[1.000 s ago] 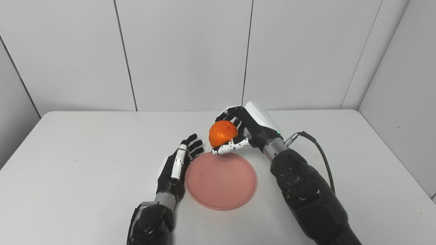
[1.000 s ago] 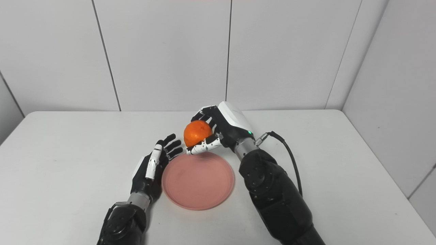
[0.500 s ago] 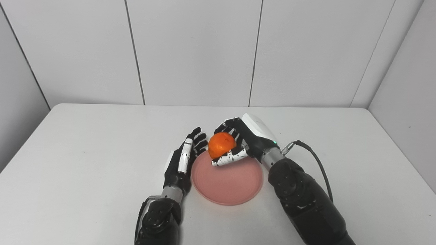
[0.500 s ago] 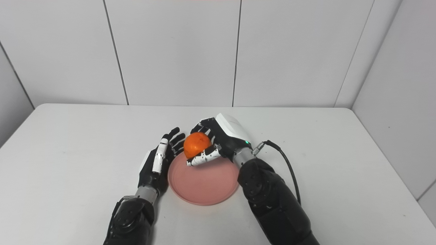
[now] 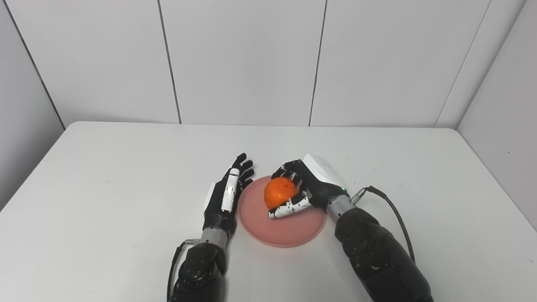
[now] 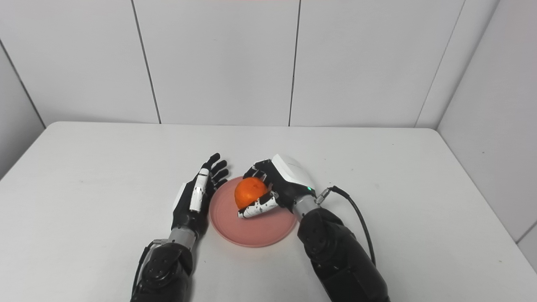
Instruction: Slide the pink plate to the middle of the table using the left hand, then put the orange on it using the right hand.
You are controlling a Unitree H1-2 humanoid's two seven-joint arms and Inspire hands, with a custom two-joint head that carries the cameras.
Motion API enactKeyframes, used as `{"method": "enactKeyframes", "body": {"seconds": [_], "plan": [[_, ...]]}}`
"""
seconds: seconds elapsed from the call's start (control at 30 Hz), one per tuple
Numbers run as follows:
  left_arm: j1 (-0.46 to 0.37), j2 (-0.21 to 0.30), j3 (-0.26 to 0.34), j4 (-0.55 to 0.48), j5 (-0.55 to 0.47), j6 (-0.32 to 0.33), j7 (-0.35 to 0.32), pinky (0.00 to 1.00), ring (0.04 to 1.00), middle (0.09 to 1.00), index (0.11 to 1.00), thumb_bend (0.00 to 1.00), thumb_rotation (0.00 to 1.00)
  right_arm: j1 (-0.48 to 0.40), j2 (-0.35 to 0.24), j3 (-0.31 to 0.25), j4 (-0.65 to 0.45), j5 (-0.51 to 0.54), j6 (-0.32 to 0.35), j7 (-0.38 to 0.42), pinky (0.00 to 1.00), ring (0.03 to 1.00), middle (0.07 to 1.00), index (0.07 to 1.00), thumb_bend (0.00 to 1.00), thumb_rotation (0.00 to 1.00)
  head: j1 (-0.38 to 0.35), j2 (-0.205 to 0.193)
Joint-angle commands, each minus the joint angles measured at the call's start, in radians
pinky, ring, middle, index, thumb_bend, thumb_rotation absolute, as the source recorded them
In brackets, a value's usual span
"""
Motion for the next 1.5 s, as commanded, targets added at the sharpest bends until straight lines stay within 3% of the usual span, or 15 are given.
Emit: {"method": "enactKeyframes", "body": {"seconds": [0.0,0.27,0.7,0.9,1.0,1.17,1.2,1.3,1.37,1.43,1.47], "plan": [[0.007,-0.007,-0.002,-0.029,0.017,0.006,0.019,0.88,0.888,0.894,0.883,0.35,1.00,-0.036,0.000,0.002,-0.006,-0.024,-0.057,-0.033,0.32,0.398,0.464,0.488,0.50,0.13,0.001,-0.001],[0.039,-0.016,-0.016,-0.073,0.059,0.017,0.048,0.86,0.874,0.882,0.874,0.36,1.00,-0.027,0.004,0.016,0.025,-0.050,-0.079,-0.054,0.29,0.383,0.459,0.488,0.50,0.13,0.006,0.008],[0.028,-0.024,-0.023,-0.060,0.073,0.019,0.049,0.84,0.864,0.870,0.862,0.34,1.00,-0.023,0.004,0.059,0.052,-0.133,-0.097,-0.069,0.23,0.314,0.412,0.490,0.51,0.13,0.012,0.013],[0.025,-0.024,-0.022,-0.055,0.071,0.015,0.046,0.84,0.866,0.873,0.864,0.34,1.00,-0.017,0.000,0.064,0.053,-0.145,-0.122,-0.084,0.25,0.344,0.457,0.492,0.51,0.13,0.013,0.011],[0.024,-0.022,-0.022,-0.050,0.071,0.011,0.044,0.84,0.867,0.872,0.865,0.35,1.00,-0.013,-0.002,0.060,0.045,-0.141,-0.127,-0.078,0.33,0.431,0.537,0.493,0.51,0.13,0.012,0.011],[0.022,-0.023,-0.020,-0.045,0.068,0.009,0.045,0.85,0.868,0.871,0.864,0.34,1.00,-0.008,-0.007,0.059,0.001,-0.146,-0.090,-0.029,0.38,0.483,0.586,0.495,0.51,0.14,0.013,0.010],[0.020,-0.022,-0.021,-0.042,0.070,0.008,0.045,0.85,0.872,0.874,0.866,0.35,1.00,-0.007,-0.009,0.061,-0.011,-0.151,-0.076,-0.012,0.42,0.531,0.632,0.635,0.63,0.22,0.013,0.010],[0.019,-0.021,-0.021,-0.040,0.072,0.008,0.045,0.85,0.874,0.873,0.867,0.35,1.00,-0.012,-0.025,0.065,-0.053,-0.160,-0.037,0.076,0.47,0.610,0.713,0.759,0.71,0.30,0.013,0.010],[0.019,-0.021,-0.021,-0.039,0.073,0.008,0.046,0.85,0.875,0.874,0.868,0.34,1.00,-0.016,-0.038,0.067,-0.078,-0.161,-0.018,0.133,0.60,0.768,0.852,0.886,0.81,0.39,0.011,0.009],[0.018,-0.021,-0.021,-0.038,0.071,0.007,0.045,0.85,0.874,0.874,0.867,0.34,1.00,-0.014,-0.043,0.058,-0.091,-0.152,-0.020,0.155,0.64,0.812,0.892,0.920,0.85,0.42,0.011,0.008],[0.018,-0.021,-0.020,-0.038,0.069,0.007,0.045,0.85,0.878,0.878,0.869,0.34,1.00,-0.011,-0.044,0.052,-0.095,-0.147,-0.025,0.160,0.73,0.859,0.926,0.953,0.89,0.48,0.011,0.008]]}}
